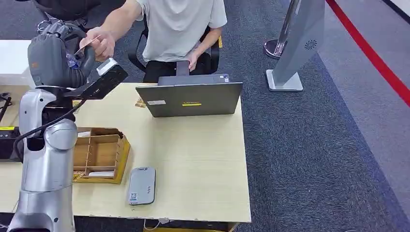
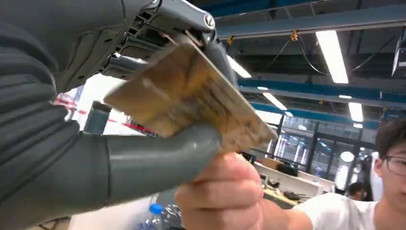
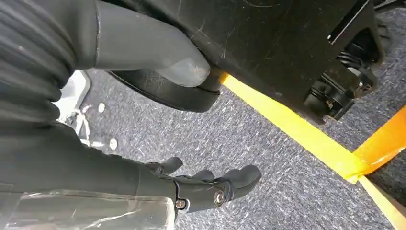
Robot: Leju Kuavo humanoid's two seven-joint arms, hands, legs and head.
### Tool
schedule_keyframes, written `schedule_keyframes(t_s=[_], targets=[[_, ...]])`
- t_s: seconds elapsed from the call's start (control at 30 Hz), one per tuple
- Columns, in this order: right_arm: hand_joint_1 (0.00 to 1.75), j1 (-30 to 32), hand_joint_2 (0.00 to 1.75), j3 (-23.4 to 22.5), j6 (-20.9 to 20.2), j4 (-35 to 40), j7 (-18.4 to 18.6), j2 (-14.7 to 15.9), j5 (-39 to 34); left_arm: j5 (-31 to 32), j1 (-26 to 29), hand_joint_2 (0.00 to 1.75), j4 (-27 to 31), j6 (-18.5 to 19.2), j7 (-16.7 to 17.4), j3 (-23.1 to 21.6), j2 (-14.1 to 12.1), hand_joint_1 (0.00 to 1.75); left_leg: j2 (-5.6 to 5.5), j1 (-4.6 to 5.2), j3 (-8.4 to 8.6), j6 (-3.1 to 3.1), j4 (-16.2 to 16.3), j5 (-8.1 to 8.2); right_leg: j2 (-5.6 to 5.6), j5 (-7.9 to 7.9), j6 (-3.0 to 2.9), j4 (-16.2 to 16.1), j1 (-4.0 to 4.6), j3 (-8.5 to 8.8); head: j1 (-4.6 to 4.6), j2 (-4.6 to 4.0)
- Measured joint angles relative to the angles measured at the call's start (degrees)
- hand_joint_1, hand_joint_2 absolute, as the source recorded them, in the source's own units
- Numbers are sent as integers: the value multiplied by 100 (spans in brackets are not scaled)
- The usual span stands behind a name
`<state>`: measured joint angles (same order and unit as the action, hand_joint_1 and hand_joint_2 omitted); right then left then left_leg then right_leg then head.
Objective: Pass the card to the sensor for recognition and then transmit it.
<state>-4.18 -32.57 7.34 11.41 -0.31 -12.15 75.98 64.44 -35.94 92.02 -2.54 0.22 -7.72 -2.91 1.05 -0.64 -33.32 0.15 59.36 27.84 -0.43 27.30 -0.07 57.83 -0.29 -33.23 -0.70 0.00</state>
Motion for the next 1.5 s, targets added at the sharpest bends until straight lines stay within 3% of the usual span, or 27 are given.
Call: schedule_keyframes(t_s=[0.57, 0.83, 1.03, 1.2, 1.3, 1.5], targets=[[0, -12, 175, 74, -33, -2, 44, 11, 50, 87, -84, 175, -218, 30, 35, -262, -81, 175, -1, 0, 0, 0, 0, 0, -1, 0, 0, 1, 0, 1, 2, 0], [0, 10, 175, 68, 29, -4, 2, 13, -131, -105, 944, 175, 781, -114, -573, -654, -350, 175, 5, 0, -1, 0, -3, 4, 5, 2, 0, 0, 0, 0, 0, 0], [0, 32, 175, 20, 83, -7, -37, 13, -280, 113, 2242, 175, 1639, -345, -944, -1173, -844, 175, 5, 0, -2, 2, -5, 6, 4, 9, 1, 0, 0, -2, 0, 0], [0, 35, 175, -39, 98, -7, -22, 15, -365, 135, 3011, 175, 1733, -214, -971, -1418, -1324, 175, 5, 0, -1, 1, -6, 5, 3, 9, 1, 0, 0, -2, 0, 0], [0, 34, 175, -92, 98, -7, -5, 17, -372, 122, 3360, 175, 1731, -177, -957, -1469, -1455, 175, 4, -1, -1, 1, -6, 5, 1, 9, 1, 0, 0, -1, 2, 0], [0, 31, 175, -129, 125, -7, 39, 17, -372, 196, 3797, 175, 1698, 35, -619, -1523, -1598, 175, 2, 0, -2, 1, -6, 5, -3, 9, 1, -1, 0, 0, 4, 0]])
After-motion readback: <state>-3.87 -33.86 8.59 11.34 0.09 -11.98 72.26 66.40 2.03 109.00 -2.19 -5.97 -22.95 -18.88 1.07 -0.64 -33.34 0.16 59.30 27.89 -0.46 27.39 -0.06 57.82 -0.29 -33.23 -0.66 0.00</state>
